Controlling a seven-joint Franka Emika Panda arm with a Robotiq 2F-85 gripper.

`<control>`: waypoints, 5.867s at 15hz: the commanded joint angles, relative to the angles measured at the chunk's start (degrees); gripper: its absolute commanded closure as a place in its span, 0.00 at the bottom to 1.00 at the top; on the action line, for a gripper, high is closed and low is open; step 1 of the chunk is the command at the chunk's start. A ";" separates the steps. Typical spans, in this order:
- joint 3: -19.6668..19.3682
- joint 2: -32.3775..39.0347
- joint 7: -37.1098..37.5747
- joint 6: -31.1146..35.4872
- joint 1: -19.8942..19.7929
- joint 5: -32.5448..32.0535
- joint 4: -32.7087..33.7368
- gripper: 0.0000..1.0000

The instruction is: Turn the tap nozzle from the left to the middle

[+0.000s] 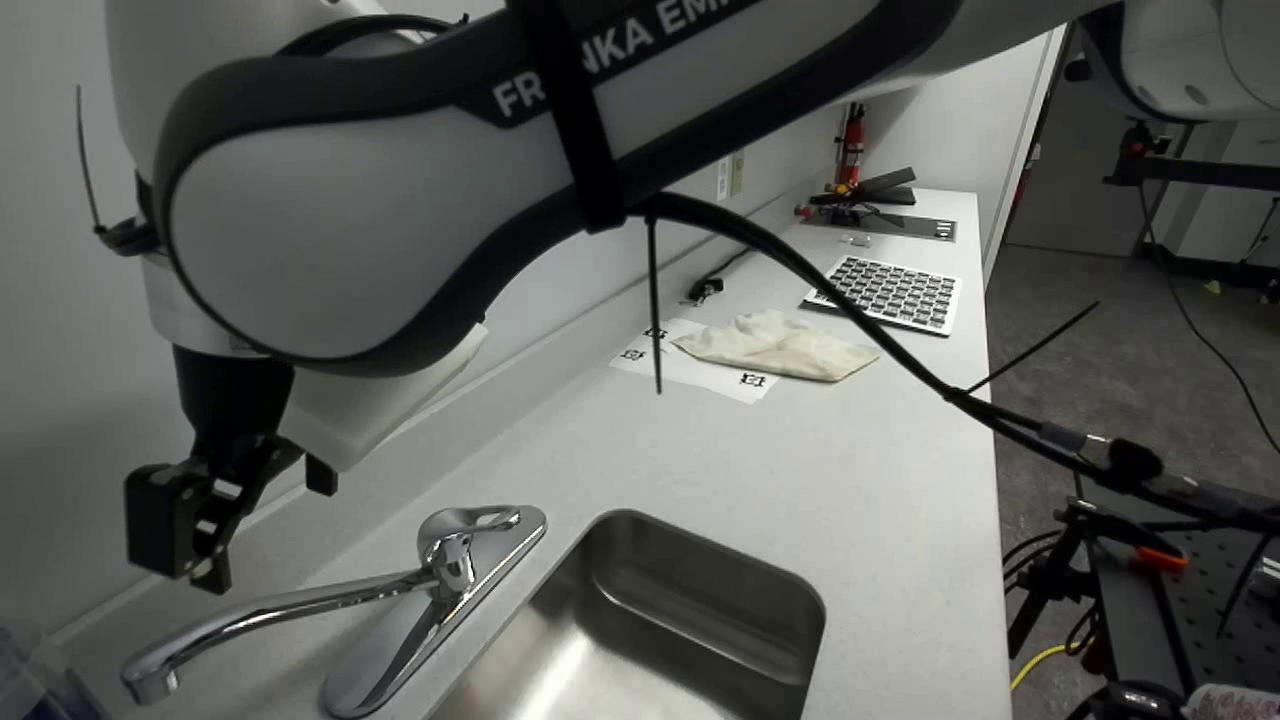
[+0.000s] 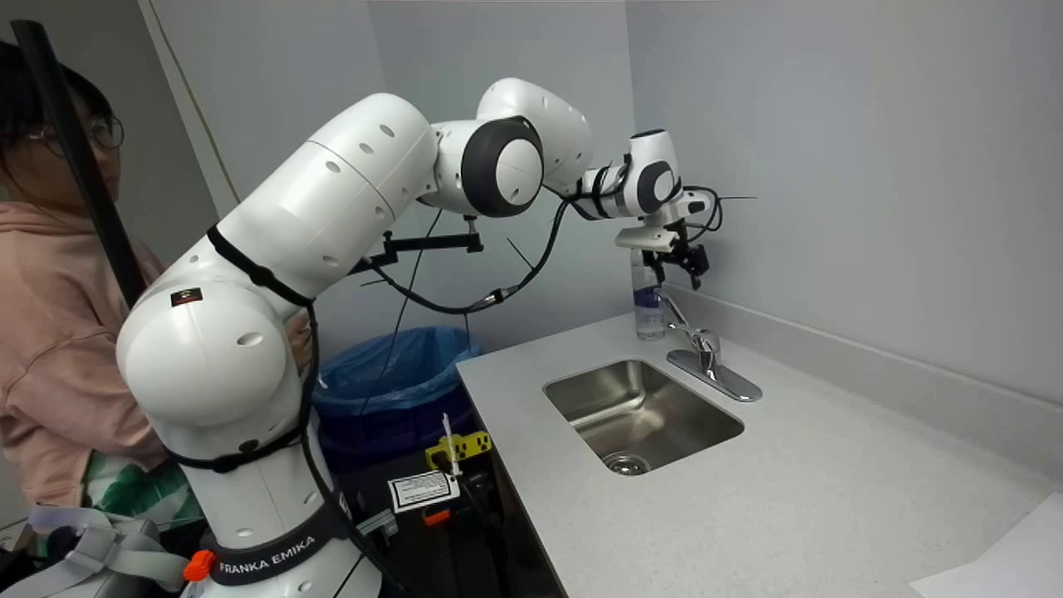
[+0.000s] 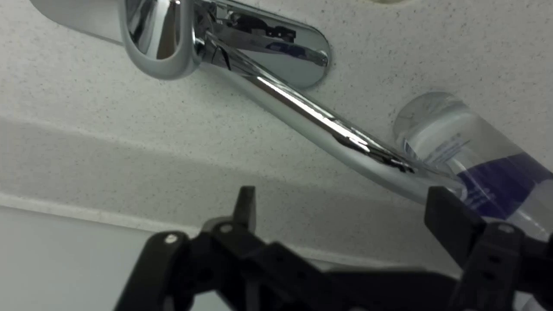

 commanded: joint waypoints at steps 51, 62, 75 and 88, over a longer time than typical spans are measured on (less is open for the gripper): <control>8.01 14.36 -5.56 -6.21 -1.72 11.45 16.68 0.00; 11.91 12.09 -3.25 -13.80 -3.27 12.85 14.59 0.09; 12.55 9.78 -0.40 -15.21 -5.02 12.90 10.69 1.00; 14.33 3.11 5.14 -15.59 -6.23 12.84 -0.23 0.99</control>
